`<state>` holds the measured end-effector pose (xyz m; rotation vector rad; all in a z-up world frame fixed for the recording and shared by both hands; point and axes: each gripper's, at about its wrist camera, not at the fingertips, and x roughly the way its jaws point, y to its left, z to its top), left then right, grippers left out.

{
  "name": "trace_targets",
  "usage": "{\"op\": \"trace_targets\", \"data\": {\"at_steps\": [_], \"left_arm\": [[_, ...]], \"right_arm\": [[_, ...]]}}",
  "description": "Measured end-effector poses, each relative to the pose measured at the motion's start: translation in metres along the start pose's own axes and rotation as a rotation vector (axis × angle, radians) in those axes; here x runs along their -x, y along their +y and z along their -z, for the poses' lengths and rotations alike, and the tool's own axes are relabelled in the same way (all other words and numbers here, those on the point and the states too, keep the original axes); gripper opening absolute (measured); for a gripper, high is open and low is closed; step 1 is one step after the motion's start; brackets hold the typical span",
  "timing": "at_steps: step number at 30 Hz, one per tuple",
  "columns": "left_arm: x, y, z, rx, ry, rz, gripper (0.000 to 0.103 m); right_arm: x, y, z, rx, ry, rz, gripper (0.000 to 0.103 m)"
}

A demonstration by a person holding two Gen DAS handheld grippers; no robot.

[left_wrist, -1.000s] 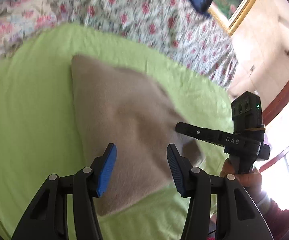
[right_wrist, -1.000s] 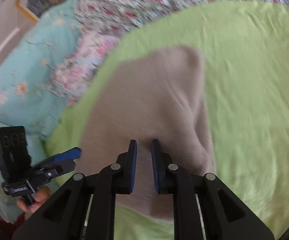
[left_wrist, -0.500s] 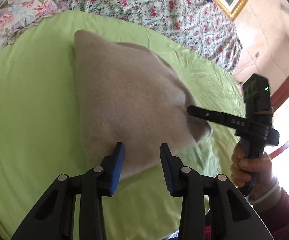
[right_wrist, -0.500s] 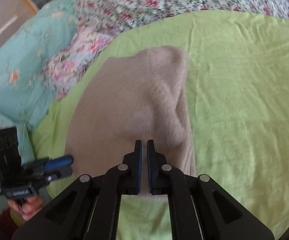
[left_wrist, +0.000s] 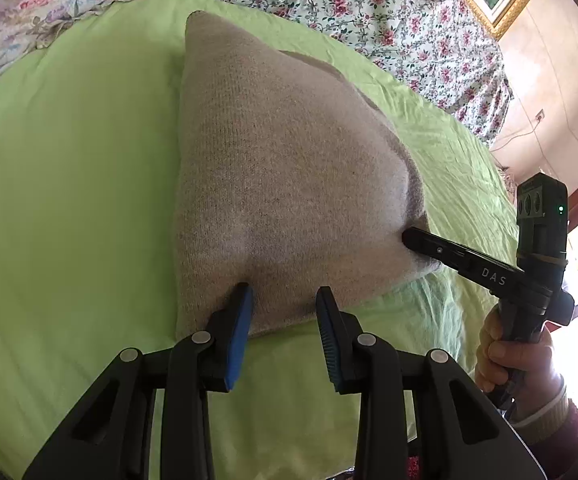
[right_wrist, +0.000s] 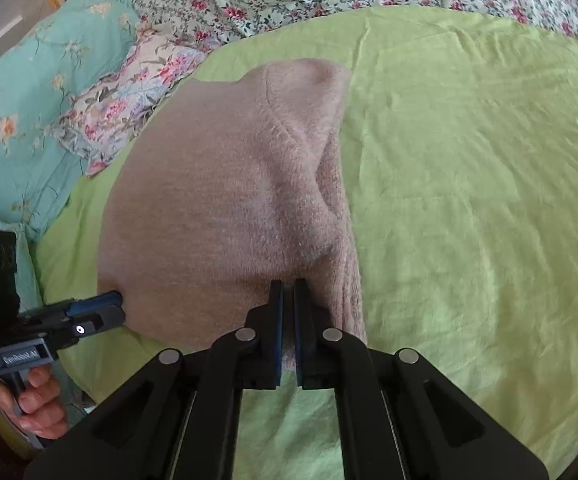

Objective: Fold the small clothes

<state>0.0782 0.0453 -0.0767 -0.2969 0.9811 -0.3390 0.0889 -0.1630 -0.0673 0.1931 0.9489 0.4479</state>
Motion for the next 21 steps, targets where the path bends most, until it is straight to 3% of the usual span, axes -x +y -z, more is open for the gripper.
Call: {"op": "trace_targets", "data": {"at_steps": [8,13,15,17,21], "left_arm": [[0.025,-0.004,-0.005,-0.01,-0.005,0.019,0.035],[0.048,-0.009,-0.007,-0.019,-0.037,-0.023,0.045],[0.057,-0.011,-0.008,-0.025,-0.054,-0.042,0.053],[0.067,-0.011,-0.006,-0.031,-0.071,-0.07,0.06],[0.077,-0.011,-0.002,-0.039,-0.081,-0.086,0.062]], "right_arm": [[0.041,0.008,-0.018,-0.024,-0.094,-0.012,0.006],[0.056,0.022,-0.028,-0.004,-0.107,-0.02,0.007],[0.062,0.029,-0.027,0.011,-0.113,-0.023,0.015],[0.069,0.032,-0.023,0.017,-0.117,-0.024,0.051],[0.079,0.035,-0.011,0.04,-0.13,-0.008,0.055]]}}
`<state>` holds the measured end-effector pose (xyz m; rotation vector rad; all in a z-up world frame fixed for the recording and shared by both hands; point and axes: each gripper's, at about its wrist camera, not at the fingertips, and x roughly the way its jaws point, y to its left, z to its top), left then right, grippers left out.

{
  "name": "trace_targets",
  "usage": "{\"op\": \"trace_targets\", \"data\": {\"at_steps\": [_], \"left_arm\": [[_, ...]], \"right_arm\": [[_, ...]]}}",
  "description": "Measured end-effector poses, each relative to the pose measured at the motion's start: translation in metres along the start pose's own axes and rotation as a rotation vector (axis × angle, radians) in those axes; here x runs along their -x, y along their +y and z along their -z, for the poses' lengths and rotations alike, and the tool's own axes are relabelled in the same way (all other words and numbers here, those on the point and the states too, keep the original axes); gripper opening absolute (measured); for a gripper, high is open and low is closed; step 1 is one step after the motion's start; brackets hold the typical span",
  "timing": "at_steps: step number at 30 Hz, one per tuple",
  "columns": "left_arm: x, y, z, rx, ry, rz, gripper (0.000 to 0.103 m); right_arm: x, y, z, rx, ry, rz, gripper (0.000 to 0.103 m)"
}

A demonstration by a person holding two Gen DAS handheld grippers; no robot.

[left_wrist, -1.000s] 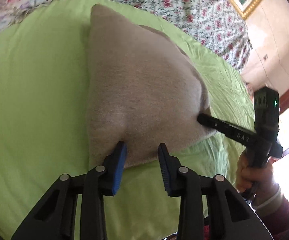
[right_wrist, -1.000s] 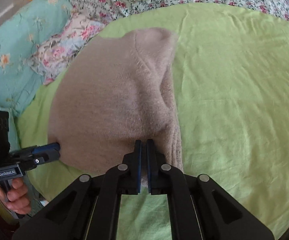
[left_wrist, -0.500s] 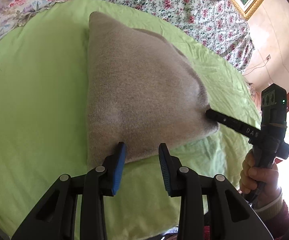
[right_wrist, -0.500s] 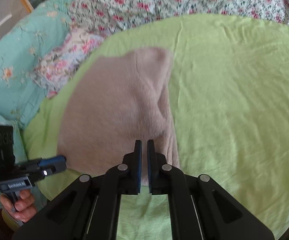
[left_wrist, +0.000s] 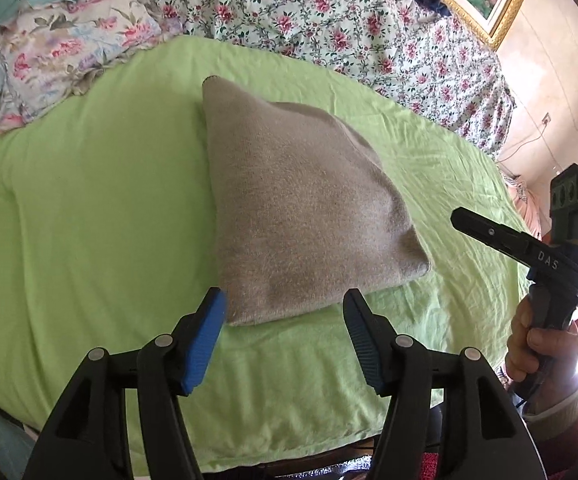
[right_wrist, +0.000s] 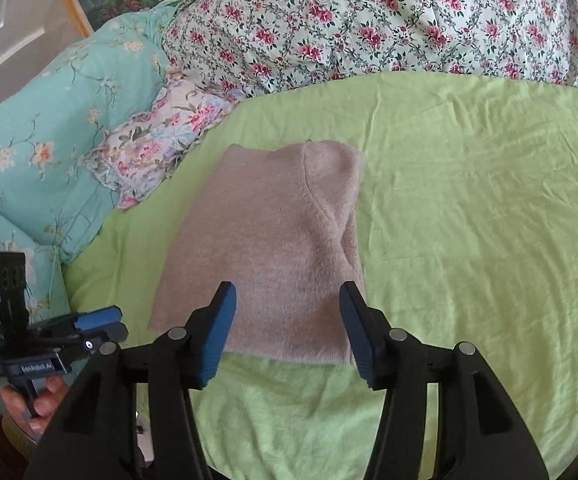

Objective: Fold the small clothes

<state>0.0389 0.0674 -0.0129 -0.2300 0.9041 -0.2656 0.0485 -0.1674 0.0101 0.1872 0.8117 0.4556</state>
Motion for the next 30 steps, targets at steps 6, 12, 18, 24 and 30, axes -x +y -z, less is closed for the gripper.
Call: {"op": "trace_targets", "data": {"at_steps": [6,12,18,24,30], "left_arm": [[-0.002,0.005,0.0,-0.008,0.009,-0.017,0.062],[-0.02,0.017,-0.025,0.019,0.005,-0.051,0.062],[-0.047,0.026,-0.05,0.043,0.02,-0.093,0.062],[-0.073,0.041,-0.055,0.075,0.055,-0.118,0.068],[-0.077,0.038,-0.053,0.069,0.06,-0.138,0.073]], "right_arm": [[-0.015,-0.02,-0.016,-0.044,-0.018,-0.014,0.055],[-0.084,-0.071,-0.068,-0.201,0.028,-0.046,0.055],[-0.141,-0.088,-0.087,-0.289,0.114,-0.14,0.017],[-0.137,-0.077,-0.079,-0.193,0.07,0.014,0.01],[-0.125,-0.078,-0.078,-0.214,0.067,0.027,0.018]]}}
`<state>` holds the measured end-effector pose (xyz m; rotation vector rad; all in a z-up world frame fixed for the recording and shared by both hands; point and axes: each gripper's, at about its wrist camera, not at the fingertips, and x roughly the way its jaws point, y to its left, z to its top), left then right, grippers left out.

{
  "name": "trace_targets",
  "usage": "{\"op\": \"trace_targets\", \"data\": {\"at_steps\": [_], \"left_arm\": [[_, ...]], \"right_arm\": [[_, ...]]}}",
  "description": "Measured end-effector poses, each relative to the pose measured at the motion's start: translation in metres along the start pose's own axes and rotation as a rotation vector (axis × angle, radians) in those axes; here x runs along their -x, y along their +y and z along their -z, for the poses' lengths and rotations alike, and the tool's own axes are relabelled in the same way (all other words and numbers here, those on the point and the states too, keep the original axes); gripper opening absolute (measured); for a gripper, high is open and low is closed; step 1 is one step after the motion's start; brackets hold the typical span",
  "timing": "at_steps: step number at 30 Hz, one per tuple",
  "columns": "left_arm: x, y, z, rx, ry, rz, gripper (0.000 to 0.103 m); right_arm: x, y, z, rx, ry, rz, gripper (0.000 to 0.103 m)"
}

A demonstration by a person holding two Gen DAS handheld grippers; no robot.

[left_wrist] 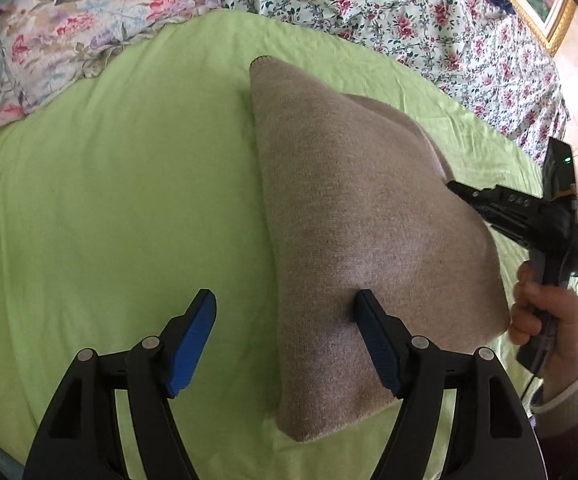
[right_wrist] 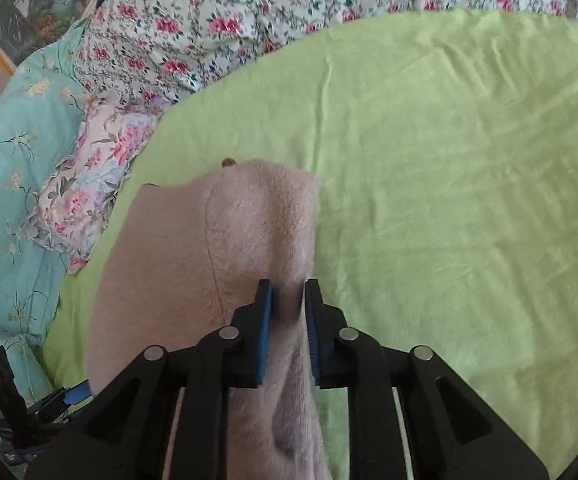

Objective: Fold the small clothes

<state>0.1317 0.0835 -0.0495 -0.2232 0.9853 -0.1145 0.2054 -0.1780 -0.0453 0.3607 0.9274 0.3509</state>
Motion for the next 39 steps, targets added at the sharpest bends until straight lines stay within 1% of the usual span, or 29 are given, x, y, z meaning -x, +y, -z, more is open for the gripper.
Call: {"op": "trace_targets", "data": {"at_steps": [3,4,5,7,8,9,10,12,14,15,16,17,19,20,22,24,26,28,30,31,32,33,34,36,39], "left_arm": [[0.007,-0.002,0.004,-0.005,-0.002,-0.005,0.071],[0.01,-0.002,0.007,-0.008,-0.004,-0.009,0.071],[0.014,-0.003,0.011,-0.011,-0.004,-0.012,0.071],[0.021,-0.004,0.021,-0.018,-0.003,-0.012,0.071],[0.026,-0.005,0.027,-0.022,-0.001,-0.014,0.072],[0.029,-0.005,0.033,-0.024,0.001,-0.017,0.076],[0.032,-0.005,0.04,-0.031,0.003,-0.024,0.079],[0.038,-0.007,0.053,-0.045,0.004,-0.051,0.082],[0.044,-0.006,0.066,-0.063,0.007,-0.084,0.083],[0.047,-0.005,0.072,-0.068,0.011,-0.095,0.083],[0.049,-0.006,0.079,-0.073,0.015,-0.101,0.083],[0.052,-0.007,0.086,-0.077,0.016,-0.104,0.083],[0.056,-0.008,0.099,-0.095,0.009,-0.123,0.084],[0.058,-0.01,0.105,-0.112,0.007,-0.139,0.084],[0.059,-0.014,0.117,-0.158,0.017,-0.159,0.084],[0.061,-0.019,0.125,-0.2,0.027,-0.167,0.084],[0.071,-0.023,0.131,-0.224,0.017,-0.166,0.084],[0.083,-0.026,0.131,-0.239,0.005,-0.166,0.084],[0.098,-0.028,0.125,-0.251,-0.011,-0.163,0.085],[0.107,-0.029,0.122,-0.255,-0.024,-0.163,0.087],[0.114,-0.031,0.119,-0.257,-0.036,-0.164,0.089],[0.119,-0.033,0.116,-0.258,-0.048,-0.165,0.093],[0.123,-0.035,0.113,-0.259,-0.06,-0.167,0.098],[0.126,-0.038,0.11,-0.261,-0.088,-0.168,0.102],[0.117,-0.038,0.106,-0.261,-0.082,-0.172,0.102]], "right_arm": [[0.032,0.012,0.012,0.046,-0.039,-0.013,0.022],[0.041,0.017,0.018,0.06,-0.045,-0.02,0.029],[0.055,0.024,0.028,0.082,-0.05,-0.026,0.038],[0.07,0.032,0.043,0.11,-0.056,-0.035,0.048],[0.079,0.037,0.054,0.131,-0.054,-0.039,0.049],[0.086,0.041,0.066,0.151,-0.048,-0.038,0.05],[0.089,0.043,0.073,0.162,-0.042,-0.034,0.052],[0.099,0.046,0.096,0.195,-0.026,-0.013,0.059],[0.109,0.05,0.122,0.232,-0.012,0.018,0.074],[0.112,0.052,0.132,0.242,-0.009,0.024,0.078],[0.116,0.054,0.147,0.261,-0.001,0.032,0.085],[0.118,0.056,0.156,0.272,0.006,0.035,0.088],[0.122,0.058,0.174,0.295,0.031,0.042,0.09],[0.123,0.059,0.184,0.309,0.057,0.048,0.09],[0.126,0.06,0.194,0.335,0.089,0.064,0.09],[0.136,0.063,0.2,0.36,0.093,0.072,0.09],[0.151,0.066,0.199,0.375,0.078,0.065,0.09],[0.165,0.069,0.196,0.384,0.064,0.05,0.09],[0.184,0.075,0.189,0.401,0.028,0.041,0.095],[0.189,0.078,0.188,0.407,0.013,0.04,0.101],[0.195,0.08,0.185,0.413,-0.007,0.037,0.103],[0.197,0.082,0.183,0.418,-0.023,0.031,0.103],[0.198,0.083,0.181,0.419,-0.029,0.025,0.103],[0.19,0.082,0.179,0.409,-0.026,0.027,0.103],[0.17,0.075,0.18,0.375,0.003,0.036,0.103]]}}
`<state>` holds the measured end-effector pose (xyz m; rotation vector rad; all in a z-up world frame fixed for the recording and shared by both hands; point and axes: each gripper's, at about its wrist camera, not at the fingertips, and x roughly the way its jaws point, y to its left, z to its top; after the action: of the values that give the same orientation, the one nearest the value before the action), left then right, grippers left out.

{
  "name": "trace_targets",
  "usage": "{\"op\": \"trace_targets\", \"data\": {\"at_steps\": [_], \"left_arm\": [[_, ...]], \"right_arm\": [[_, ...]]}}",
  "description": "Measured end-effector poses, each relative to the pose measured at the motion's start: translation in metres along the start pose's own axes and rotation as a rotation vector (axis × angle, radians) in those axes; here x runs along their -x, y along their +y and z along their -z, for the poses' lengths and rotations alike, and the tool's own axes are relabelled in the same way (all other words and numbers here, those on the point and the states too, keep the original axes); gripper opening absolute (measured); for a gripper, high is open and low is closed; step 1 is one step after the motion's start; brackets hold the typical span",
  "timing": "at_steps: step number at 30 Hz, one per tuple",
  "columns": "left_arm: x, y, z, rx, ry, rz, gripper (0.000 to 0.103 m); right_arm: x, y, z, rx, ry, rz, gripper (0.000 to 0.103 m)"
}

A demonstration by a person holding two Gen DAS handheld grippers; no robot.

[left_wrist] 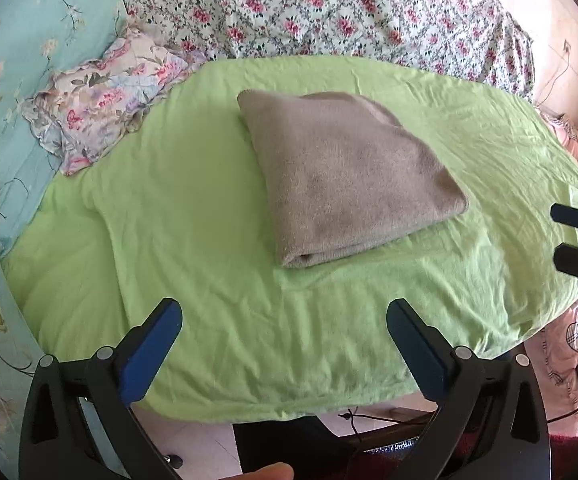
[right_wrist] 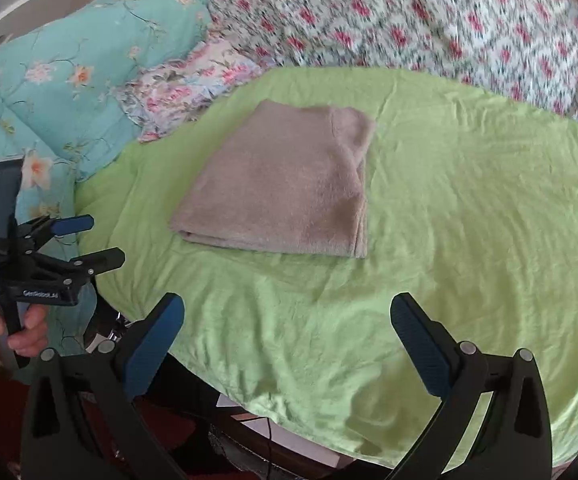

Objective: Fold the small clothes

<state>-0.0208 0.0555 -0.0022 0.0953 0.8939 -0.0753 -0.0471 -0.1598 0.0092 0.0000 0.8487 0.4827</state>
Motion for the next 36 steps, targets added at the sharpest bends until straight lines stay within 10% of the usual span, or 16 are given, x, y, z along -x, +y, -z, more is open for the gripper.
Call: {"op": "trace_targets", "data": {"at_steps": [36], "left_arm": [[-0.045,0.003,-0.058,-0.017,-0.045,-0.13,0.102]], "right_arm": [[-0.072,0.003,-0.066,0.137,0.028,0.017,0.103]]}}
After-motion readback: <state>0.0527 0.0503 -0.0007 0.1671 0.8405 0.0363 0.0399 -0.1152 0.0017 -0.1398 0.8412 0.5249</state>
